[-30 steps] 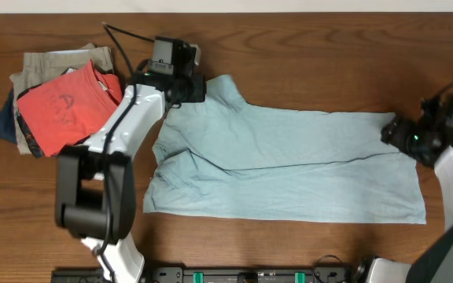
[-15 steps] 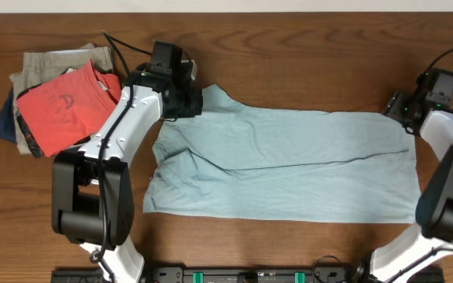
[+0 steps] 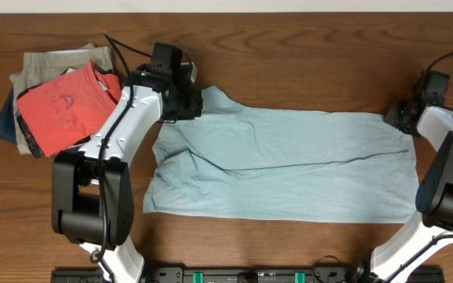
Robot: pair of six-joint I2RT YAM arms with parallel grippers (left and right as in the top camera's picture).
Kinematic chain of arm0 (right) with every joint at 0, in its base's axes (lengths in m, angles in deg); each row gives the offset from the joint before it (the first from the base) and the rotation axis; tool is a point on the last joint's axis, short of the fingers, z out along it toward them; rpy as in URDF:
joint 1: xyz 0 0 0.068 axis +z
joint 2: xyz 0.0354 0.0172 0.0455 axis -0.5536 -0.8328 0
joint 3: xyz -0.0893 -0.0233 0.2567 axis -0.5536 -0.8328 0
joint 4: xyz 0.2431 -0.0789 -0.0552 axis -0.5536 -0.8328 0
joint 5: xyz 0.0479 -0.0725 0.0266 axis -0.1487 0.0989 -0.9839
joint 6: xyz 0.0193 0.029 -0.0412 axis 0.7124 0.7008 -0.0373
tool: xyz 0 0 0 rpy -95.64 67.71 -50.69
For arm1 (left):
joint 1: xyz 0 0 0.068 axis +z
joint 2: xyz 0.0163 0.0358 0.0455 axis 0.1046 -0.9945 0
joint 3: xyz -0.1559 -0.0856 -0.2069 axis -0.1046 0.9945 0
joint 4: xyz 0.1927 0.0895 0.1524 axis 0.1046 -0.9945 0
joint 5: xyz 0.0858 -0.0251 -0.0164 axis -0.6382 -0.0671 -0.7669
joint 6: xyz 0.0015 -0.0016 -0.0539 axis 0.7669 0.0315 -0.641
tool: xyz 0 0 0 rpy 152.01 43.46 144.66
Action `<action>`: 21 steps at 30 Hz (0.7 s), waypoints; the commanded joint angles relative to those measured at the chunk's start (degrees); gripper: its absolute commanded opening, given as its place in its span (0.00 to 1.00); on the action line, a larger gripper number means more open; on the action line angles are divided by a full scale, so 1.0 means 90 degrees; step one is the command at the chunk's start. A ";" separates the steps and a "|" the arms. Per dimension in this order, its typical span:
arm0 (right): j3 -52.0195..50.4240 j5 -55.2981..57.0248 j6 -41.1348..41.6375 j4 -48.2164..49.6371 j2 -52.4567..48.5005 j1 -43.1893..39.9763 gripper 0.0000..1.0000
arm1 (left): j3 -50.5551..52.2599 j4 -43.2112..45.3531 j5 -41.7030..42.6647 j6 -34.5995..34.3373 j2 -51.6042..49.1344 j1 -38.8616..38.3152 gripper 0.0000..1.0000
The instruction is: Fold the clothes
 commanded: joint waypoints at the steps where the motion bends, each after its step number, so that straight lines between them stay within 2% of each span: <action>1: 0.0087 0.0185 0.0051 -0.0449 0.0053 -0.0104 0.01 | -0.0015 -0.0146 -0.0007 -0.0051 0.0197 0.0017 0.06; 8: 0.0495 0.0187 0.0049 -0.1887 0.1008 -0.0138 0.01 | -0.0015 -0.0670 -0.0010 -0.0053 0.1212 0.0027 0.06; 17: 0.0532 0.1081 0.0046 -0.4187 0.2380 -0.0345 0.01 | -0.0012 -0.2688 -0.0206 -0.0049 0.2016 0.0029 0.06; 21: 0.0532 0.0527 0.0039 -0.4449 0.2535 -0.0551 0.01 | 0.0119 -0.3058 -0.0253 0.0155 0.2016 0.0027 0.06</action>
